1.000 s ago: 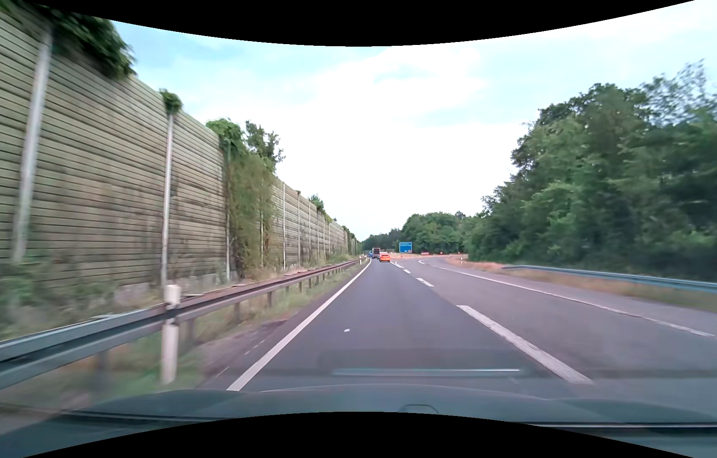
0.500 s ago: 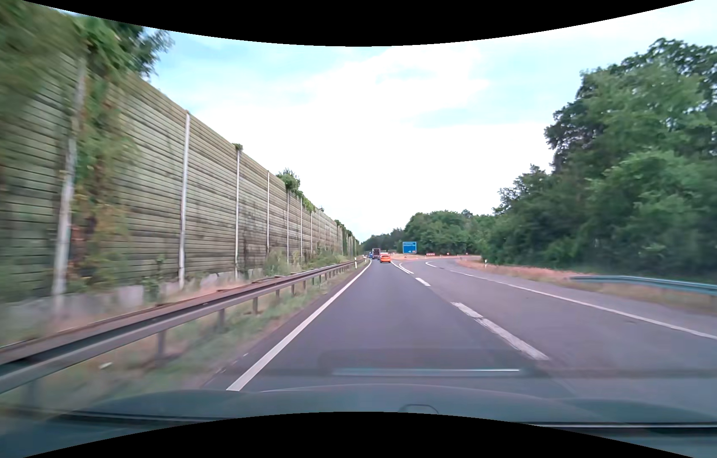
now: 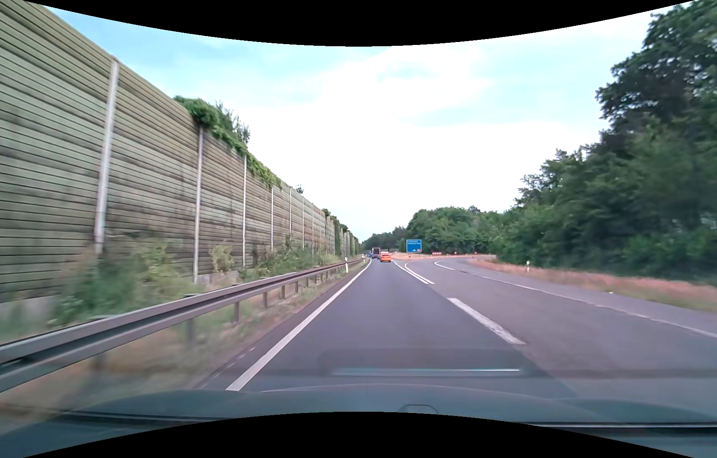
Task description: Follow the waypoints while adhering to traffic rules and regulations
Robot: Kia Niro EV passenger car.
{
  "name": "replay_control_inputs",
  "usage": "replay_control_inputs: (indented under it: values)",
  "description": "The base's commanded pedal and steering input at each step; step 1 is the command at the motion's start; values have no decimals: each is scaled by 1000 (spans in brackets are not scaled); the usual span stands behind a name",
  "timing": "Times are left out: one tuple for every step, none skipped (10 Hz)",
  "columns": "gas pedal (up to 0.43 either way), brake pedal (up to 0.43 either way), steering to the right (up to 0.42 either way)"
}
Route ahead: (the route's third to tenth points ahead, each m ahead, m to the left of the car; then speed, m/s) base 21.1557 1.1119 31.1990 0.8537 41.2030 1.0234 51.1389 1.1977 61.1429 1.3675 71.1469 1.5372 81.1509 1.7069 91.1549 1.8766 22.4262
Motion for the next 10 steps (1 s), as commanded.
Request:
replay_control_inputs:
  values:
    - [0, 0, -7]
    - [0, 0, -7]
    - [8, 0, -7]
    - [8, 0, -7]
    - [20, 0, -7]
    - [20, 0, -7]
    - [20, 0, -7]
    - [20, 0, -8]
    - [28, 0, -7]
    - [28, 0, -7]
